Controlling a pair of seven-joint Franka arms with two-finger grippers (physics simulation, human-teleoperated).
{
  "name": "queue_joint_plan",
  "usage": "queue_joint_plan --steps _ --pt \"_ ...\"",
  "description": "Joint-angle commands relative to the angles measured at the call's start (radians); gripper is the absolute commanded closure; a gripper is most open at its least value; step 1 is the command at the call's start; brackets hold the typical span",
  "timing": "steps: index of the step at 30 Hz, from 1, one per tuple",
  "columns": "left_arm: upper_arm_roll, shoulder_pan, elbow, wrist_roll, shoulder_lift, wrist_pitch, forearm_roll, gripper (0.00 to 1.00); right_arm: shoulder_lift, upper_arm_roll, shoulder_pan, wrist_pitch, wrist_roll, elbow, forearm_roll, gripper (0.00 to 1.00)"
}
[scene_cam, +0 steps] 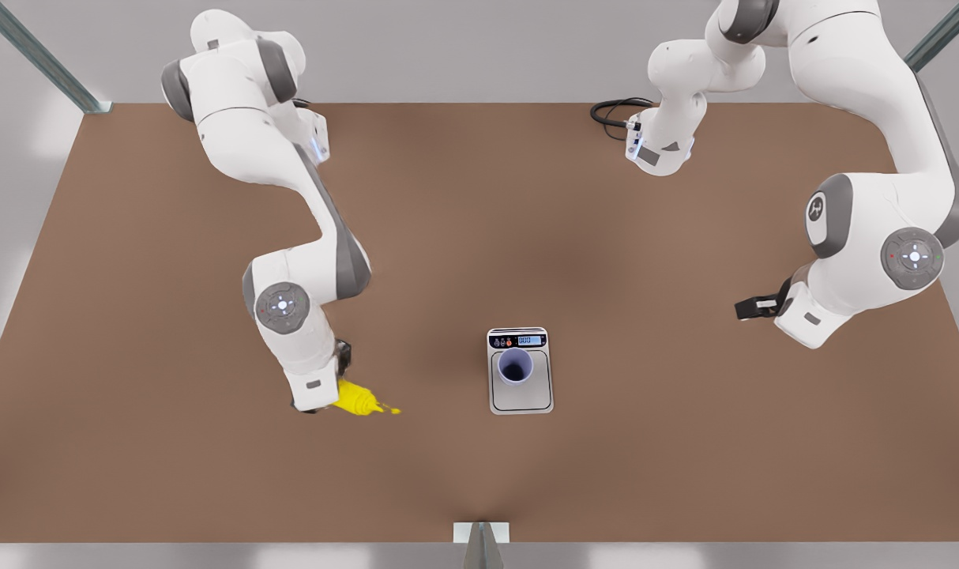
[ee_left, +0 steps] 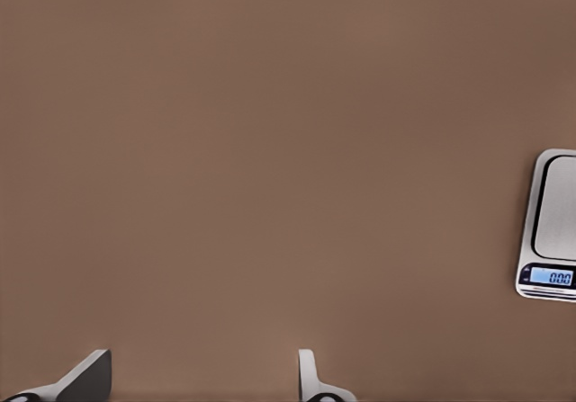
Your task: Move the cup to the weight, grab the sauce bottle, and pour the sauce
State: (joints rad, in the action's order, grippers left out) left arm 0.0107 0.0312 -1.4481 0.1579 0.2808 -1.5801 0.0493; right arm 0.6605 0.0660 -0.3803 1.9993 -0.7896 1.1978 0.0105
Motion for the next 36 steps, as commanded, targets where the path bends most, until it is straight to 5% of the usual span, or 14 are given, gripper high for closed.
queue_joint_plan --steps 1,11,19,36 --pt "0.000 0.000 0.000 0.000 0.000 0.000 0.000 0.00 0.001 0.000 0.011 0.004 -0.025 0.000 -0.026 0.40" --pt "0.002 0.000 0.005 -0.003 0.005 -0.006 -0.009 0.00 0.048 0.002 0.228 -0.002 -0.780 0.080 -0.705 0.40" --pt "0.002 0.001 0.005 -0.005 0.008 -0.011 -0.009 0.00 0.162 0.000 0.284 -0.140 -1.040 0.132 -1.147 0.40" --pt "0.002 0.000 0.005 -0.005 0.011 -0.029 -0.009 0.00 0.277 -0.005 0.382 -0.251 -1.525 0.261 -1.354 0.40"
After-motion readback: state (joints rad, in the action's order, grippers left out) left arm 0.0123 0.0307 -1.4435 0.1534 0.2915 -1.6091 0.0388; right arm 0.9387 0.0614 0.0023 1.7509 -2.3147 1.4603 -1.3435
